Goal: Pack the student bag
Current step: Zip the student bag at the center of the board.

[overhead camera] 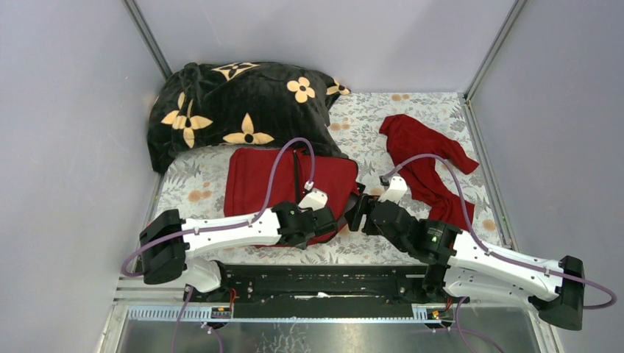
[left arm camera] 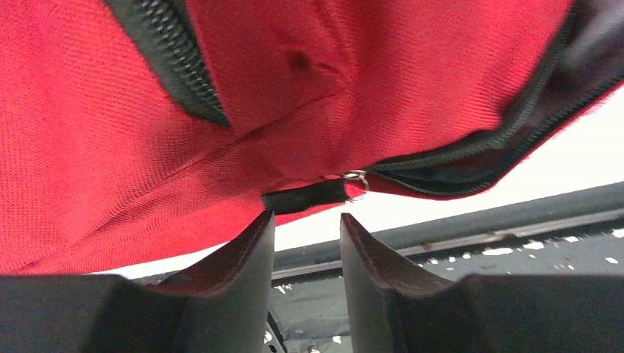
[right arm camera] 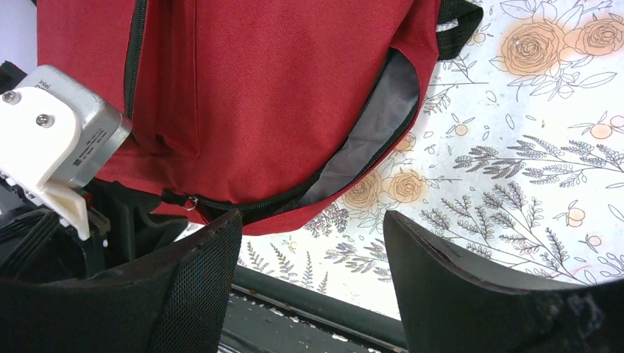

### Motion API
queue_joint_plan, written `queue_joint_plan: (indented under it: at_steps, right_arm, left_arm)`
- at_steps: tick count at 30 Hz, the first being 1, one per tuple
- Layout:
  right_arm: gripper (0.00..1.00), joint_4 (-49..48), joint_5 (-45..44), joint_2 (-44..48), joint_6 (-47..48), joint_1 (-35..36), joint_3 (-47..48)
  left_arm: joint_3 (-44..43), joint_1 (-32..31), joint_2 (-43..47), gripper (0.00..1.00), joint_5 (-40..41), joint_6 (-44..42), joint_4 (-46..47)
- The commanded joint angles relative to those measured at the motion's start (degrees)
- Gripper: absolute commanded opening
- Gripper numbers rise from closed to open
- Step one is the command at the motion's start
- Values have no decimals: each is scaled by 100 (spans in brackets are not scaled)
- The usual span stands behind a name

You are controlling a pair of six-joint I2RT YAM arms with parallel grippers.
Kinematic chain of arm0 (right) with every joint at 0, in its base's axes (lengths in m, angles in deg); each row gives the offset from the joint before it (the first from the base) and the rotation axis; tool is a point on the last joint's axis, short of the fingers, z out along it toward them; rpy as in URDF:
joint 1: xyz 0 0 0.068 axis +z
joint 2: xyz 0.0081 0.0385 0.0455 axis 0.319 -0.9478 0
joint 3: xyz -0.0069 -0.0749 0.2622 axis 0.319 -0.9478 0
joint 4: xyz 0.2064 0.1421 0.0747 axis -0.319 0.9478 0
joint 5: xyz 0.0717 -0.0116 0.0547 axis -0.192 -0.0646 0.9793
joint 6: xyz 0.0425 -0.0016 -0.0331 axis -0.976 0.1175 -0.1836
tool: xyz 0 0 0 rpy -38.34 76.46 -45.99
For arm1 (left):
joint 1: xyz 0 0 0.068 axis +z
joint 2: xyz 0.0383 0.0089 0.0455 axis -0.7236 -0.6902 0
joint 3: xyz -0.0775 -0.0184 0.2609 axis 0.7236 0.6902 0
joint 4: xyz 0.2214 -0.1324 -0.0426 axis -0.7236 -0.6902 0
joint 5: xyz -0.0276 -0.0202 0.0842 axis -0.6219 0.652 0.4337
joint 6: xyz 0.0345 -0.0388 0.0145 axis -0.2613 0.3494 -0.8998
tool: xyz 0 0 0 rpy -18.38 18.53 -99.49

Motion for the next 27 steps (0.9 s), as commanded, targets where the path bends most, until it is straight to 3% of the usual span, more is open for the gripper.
queue_joint_plan:
  at_steps: [1, 7, 17, 19, 21, 27]
  right_arm:
    - [77, -74, -251, 193, -229, 31, -126]
    - [77, -194, -63, 17, -294, 31, -193]
    - [77, -455, 160, -294, -354, 31, -335]
    - [78, -475, 181, -330, -366, 31, -358]
    - [78, -486, 202, -349, -373, 29, -374]
    - [77, -238, 209, -320, -742, 31, -348]
  left_arm:
    - [248, -38, 108, 41, 684, 321, 54]
    - [320, -38, 350, 39, 801, 165, 512]
    - [338, -58, -91, 39, 534, -99, 1066]
    - [375, -79, -84, 28, 434, -125, 1157]
    - [401, -82, -75, 2, 341, -143, 1213]
    - [343, -124, 38, 0, -189, -132, 1206]
